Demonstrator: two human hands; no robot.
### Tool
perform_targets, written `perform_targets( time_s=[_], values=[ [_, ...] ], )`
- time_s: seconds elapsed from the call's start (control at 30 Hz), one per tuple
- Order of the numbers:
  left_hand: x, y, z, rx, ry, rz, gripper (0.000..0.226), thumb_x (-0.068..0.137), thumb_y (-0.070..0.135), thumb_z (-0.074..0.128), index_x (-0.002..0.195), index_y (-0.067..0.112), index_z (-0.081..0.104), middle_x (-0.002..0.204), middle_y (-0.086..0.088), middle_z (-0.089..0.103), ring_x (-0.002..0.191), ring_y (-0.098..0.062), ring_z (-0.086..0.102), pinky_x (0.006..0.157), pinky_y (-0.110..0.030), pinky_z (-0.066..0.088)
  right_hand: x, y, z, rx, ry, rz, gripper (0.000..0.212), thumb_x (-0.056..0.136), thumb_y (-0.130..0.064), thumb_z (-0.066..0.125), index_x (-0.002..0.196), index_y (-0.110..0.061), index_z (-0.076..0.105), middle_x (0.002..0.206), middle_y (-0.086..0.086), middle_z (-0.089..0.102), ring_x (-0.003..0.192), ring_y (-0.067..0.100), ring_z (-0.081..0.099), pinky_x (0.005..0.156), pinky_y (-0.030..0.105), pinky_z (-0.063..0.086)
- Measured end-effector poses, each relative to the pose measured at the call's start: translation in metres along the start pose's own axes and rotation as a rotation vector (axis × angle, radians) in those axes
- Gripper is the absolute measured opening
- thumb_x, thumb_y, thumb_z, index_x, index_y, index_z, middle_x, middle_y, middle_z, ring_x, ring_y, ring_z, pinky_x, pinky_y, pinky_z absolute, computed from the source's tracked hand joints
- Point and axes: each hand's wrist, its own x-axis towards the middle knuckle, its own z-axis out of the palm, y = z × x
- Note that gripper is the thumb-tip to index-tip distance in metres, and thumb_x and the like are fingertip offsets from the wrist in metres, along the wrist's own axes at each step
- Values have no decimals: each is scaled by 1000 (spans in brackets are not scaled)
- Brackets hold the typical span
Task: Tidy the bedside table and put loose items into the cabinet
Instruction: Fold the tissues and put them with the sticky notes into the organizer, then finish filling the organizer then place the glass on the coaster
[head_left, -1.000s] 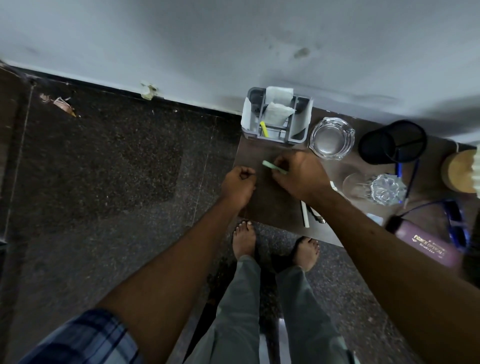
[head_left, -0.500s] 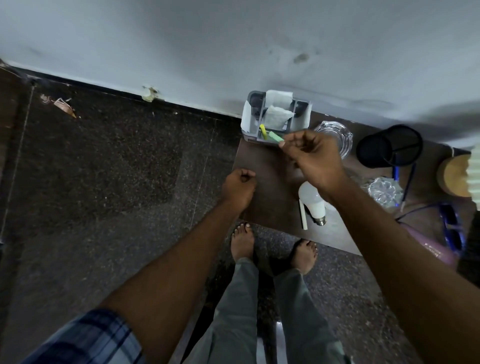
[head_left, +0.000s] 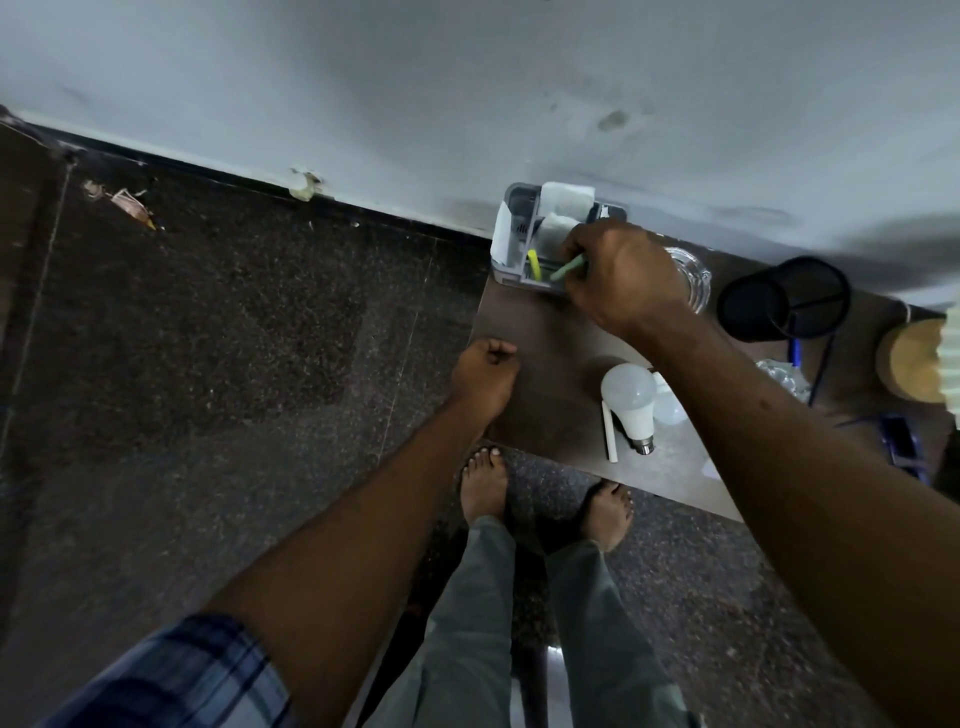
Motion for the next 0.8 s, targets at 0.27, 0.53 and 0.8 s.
perform_targets(
  time_s=[0.27, 0.53, 0.8],
  values=[
    [0, 0, -1, -6, -10, -11, 19, 87, 9, 66, 78, 24, 61, 95, -22, 70, 83, -33, 65, 89, -54, 57, 2, -9, 6, -94, -63, 1, 31, 87, -17, 67, 118, -23, 68, 121, 12, 67, 107, 37, 65, 83, 41, 53],
    [2, 6, 6, 53, 19, -80, 14, 87, 22, 69, 74, 24, 63, 100, -17, 74, 100, -40, 70, 90, -53, 58, -13, -5, 8, 165, 167, 5, 41, 85, -10, 64, 126, -17, 66, 127, 11, 62, 111, 33, 63, 85, 40, 54],
    [-6, 10, 11, 48, 77, -57, 7, 88, 19, 68, 91, 13, 72, 101, -20, 75, 99, -39, 70, 89, -51, 58, -88, 0, 46, 589, 357, 152, 28, 86, -31, 72, 111, -28, 62, 105, -12, 65, 77, 6, 62, 68, 21, 50]
  ],
)
